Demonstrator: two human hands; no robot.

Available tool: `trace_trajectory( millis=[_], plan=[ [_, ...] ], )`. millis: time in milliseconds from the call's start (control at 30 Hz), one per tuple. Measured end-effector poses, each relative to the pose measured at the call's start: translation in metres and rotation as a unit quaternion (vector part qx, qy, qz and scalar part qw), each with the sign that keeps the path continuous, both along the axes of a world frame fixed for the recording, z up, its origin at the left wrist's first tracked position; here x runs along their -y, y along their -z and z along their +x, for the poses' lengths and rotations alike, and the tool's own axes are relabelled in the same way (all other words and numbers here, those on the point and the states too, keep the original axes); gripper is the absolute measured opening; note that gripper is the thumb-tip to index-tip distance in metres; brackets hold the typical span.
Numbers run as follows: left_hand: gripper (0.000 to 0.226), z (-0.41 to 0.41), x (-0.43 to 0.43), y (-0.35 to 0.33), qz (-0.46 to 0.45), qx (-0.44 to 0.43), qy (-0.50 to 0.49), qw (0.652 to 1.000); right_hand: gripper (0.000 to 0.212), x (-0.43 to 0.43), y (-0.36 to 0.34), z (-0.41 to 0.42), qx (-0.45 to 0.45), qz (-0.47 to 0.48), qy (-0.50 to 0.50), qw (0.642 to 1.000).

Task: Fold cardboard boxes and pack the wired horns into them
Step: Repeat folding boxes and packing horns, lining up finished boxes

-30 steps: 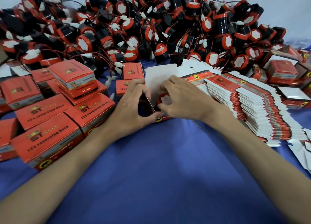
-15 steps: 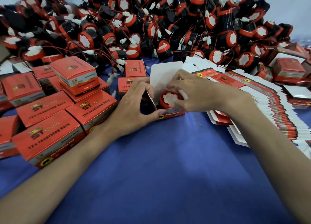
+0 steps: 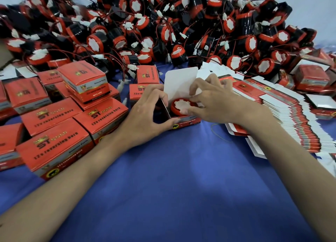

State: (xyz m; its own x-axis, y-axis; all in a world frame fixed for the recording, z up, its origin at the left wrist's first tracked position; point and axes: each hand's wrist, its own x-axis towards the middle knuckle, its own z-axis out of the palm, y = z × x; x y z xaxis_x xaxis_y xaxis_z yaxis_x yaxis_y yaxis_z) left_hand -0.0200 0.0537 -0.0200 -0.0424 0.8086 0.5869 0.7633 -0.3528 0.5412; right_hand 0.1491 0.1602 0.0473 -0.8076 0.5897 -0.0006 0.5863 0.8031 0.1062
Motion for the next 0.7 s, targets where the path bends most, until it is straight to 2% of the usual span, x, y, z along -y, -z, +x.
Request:
trace_trajectory(
  millis=[100, 167, 200, 267, 333, 367, 433, 567, 700],
  plan=[
    [0.039, -0.001, -0.001, 0.001, -0.003, -0.011, -0.002, 1.000, 0.060, -0.005, 0.007, 0.004, -0.041, -0.059, -0.004, 0.997],
    [0.044, -0.001, -0.001, 0.001, -0.013, -0.015, -0.007, 1.000, 0.051, -0.005, 0.016, 0.006, -0.134, -0.093, -0.018, 0.986],
    [0.050, -0.002, -0.001, 0.001, -0.019, -0.017, -0.009, 1.000, 0.049, 0.000, 0.022, 0.007, -0.207, -0.102, -0.017, 0.973],
    [0.063, -0.001, -0.001, 0.002, -0.028, -0.035, -0.004, 0.999, 0.066, 0.009, 0.036, 0.008, -0.368, -0.122, 0.018, 0.922],
    [0.071, -0.002, -0.003, 0.003, -0.037, -0.045, 0.005, 0.998, 0.082, 0.015, 0.047, 0.008, -0.462, -0.154, 0.047, 0.872],
    [0.070, -0.001, -0.003, 0.004, -0.044, -0.040, 0.007, 0.998, 0.079, 0.018, 0.051, 0.008, -0.486, -0.168, 0.051, 0.856],
    [0.062, -0.001, -0.005, 0.004, -0.053, -0.026, 0.007, 0.998, 0.062, 0.024, 0.056, 0.007, -0.511, -0.160, 0.040, 0.844],
    [0.052, -0.001, -0.006, 0.005, -0.065, -0.033, 0.014, 0.997, 0.026, 0.039, 0.063, 0.005, -0.494, -0.083, -0.004, 0.866],
    [0.048, 0.001, -0.007, 0.005, -0.097, -0.047, -0.004, 0.994, 0.026, 0.043, 0.062, 0.003, -0.488, -0.105, -0.014, 0.867]
  ],
)
